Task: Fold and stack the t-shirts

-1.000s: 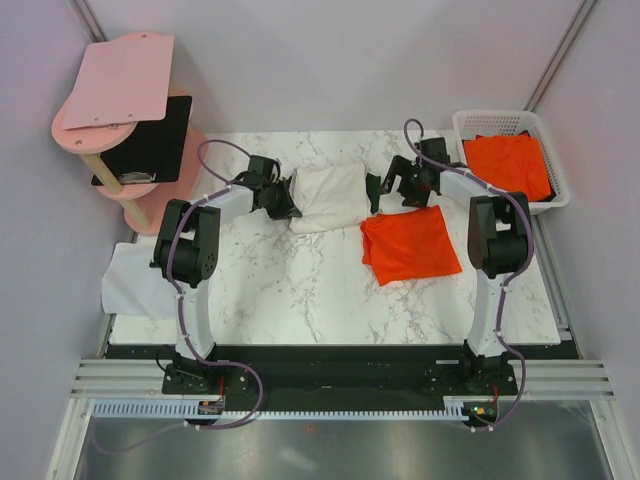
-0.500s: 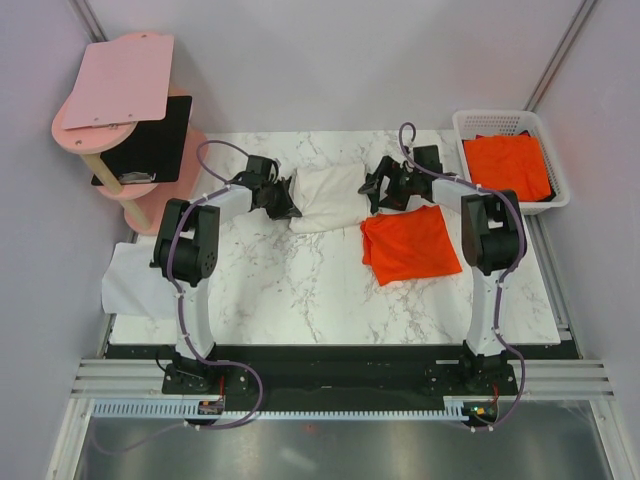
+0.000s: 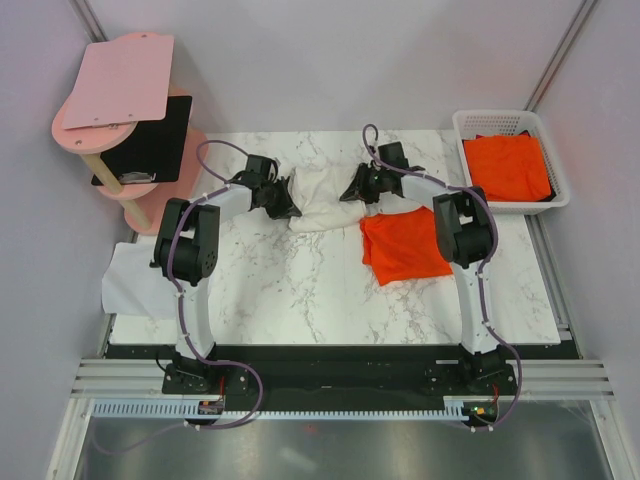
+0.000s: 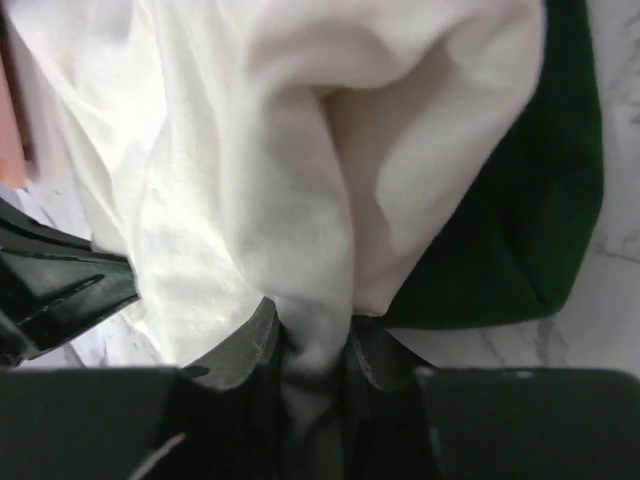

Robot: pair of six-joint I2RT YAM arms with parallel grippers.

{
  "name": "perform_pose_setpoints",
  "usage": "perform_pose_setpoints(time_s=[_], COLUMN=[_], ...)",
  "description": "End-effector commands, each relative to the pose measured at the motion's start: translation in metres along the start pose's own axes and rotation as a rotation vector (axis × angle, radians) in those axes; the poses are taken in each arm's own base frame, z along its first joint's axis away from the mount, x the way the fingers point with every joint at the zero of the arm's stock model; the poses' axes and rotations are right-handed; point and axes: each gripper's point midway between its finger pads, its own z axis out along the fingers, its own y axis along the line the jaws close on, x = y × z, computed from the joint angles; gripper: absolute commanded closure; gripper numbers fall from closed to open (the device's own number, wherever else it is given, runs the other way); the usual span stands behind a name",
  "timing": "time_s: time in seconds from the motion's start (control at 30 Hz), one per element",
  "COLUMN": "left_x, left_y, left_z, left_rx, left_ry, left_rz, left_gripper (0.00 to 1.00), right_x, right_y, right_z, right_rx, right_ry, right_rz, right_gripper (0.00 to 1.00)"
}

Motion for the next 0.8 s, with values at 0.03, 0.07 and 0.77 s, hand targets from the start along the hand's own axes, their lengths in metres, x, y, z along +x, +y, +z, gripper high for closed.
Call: perform_pose_setpoints(time_s=[0.03,0.07,0.77], left_x=[-0.008,-0.011,0.01], left_y=[0.007,0.008,0.069], left_z=[-0.013,-0.021,-0.132], left_rx=[-0.04,-0.059,-0.265], left_ry=[-0.02,-0.036,-0.223], left_rz=[-0.008,-0.01,-0.146], left_gripper=[0.84,0.63,0.0], right_x=[0.034,0.032,0.0], right_y=[-0.001,0.003,0.147], right_z=[0.019,0.017,-0.135], right_rx=[0.113,0.111,0.091], right_ry=[0.096,0.089,-0.068], right_rz=[-0.06,-0.073,-0.407], right_gripper=[0.92,0.94,0.99])
